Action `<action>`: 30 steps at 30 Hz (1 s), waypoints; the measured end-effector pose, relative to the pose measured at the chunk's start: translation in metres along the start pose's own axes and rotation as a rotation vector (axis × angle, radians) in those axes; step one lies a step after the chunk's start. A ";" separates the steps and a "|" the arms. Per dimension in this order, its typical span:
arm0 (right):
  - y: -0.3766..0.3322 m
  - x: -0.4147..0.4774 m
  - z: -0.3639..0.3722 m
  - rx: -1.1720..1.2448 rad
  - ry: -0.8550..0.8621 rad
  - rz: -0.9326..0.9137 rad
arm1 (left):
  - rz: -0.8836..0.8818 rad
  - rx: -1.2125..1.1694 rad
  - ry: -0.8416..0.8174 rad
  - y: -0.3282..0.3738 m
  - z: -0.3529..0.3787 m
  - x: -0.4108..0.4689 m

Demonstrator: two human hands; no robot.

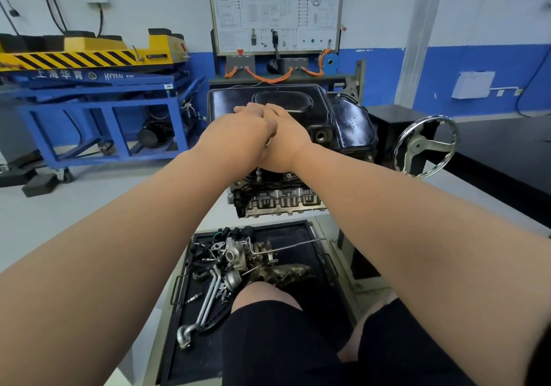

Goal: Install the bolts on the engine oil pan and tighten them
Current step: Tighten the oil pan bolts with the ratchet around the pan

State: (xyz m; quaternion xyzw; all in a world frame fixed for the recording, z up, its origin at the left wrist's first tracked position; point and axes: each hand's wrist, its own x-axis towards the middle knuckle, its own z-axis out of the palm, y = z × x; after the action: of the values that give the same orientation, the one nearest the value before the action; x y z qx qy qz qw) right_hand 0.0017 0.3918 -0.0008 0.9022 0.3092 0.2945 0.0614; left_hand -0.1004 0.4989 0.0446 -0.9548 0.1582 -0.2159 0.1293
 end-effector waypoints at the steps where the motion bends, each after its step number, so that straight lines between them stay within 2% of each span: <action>1: 0.000 0.000 0.001 -0.010 -0.005 0.004 | 0.002 0.015 -0.008 0.001 -0.002 0.001; 7: -0.001 -0.001 0.004 -0.031 -0.042 0.009 | -0.007 0.021 -0.083 0.007 -0.007 0.000; 23: -0.003 -0.004 0.001 -0.045 -0.039 0.014 | 0.001 -0.113 -0.006 0.000 -0.006 -0.004; 30: -0.004 -0.003 0.003 -0.051 -0.039 0.027 | 0.000 -0.077 -0.027 0.002 -0.004 -0.002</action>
State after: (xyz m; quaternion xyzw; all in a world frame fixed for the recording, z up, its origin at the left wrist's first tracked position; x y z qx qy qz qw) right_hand -0.0005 0.3930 -0.0058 0.9100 0.2881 0.2853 0.0863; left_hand -0.1050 0.4973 0.0471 -0.9619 0.1647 -0.1967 0.0945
